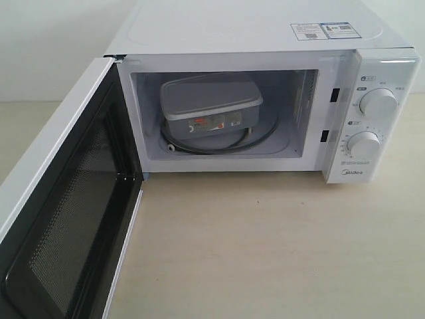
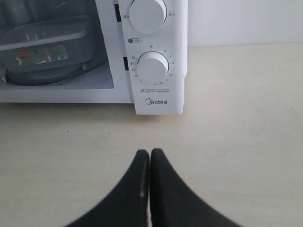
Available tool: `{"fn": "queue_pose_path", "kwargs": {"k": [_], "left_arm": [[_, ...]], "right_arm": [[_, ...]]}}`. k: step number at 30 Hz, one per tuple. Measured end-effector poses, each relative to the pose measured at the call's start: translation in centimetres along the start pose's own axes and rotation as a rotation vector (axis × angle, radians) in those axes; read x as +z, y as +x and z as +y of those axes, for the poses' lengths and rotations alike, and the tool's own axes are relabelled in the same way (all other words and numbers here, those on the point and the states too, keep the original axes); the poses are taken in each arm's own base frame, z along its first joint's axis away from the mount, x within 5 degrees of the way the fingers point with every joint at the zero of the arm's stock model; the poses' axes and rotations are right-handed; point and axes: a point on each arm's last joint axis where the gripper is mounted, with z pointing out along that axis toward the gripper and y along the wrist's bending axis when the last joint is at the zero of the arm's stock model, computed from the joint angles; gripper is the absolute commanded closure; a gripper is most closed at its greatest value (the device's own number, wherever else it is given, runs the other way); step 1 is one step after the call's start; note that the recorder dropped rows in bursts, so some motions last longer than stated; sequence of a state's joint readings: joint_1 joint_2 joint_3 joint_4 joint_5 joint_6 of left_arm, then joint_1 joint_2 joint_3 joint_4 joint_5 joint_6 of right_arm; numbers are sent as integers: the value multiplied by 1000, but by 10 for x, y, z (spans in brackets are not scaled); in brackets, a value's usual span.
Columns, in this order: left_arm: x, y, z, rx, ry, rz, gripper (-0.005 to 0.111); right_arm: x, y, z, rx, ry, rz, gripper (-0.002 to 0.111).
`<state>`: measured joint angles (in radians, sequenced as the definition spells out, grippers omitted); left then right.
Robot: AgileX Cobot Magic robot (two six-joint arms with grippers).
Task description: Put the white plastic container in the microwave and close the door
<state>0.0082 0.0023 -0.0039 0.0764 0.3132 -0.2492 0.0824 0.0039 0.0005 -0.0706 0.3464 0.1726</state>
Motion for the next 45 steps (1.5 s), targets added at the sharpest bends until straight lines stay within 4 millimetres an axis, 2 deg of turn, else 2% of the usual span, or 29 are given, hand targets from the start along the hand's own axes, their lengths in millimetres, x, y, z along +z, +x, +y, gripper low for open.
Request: {"fn": "queue_pose_path", "kwargs": {"k": [15,18,19,21,24,28,31,40,42,45], "left_arm": [[-1,-1,0,10,-7,22,103],[-17,-42,-7,56,12,-104,103],[-30,-66,-11,74,23,-187,103],[-50,-96,-16,132,29,-297,103],[-77,-127,-20,260,9,-387,103],[-96,-135,-20,353,-23,-296,103],[-98,-136,-20,354,-22,-288,103],[-109,-156,-29,269,54,-511,103],[-105,-162,-30,258,62,-496,103],[-81,-175,-35,235,89,-351,103]], "right_arm": [[0,0,0,0,0,0,108],[0,0,0,0,0,0,108],[0,0,0,0,0,0,108],[0,0,0,0,0,0,108],[0,0,0,0,0,0,108],[0,0,0,0,0,0,108],[0,0,0,0,0,0,108],[0,0,0,0,0,0,108],[0,0,0,0,0,0,108],[0,1,0,0,1,6,108]]}}
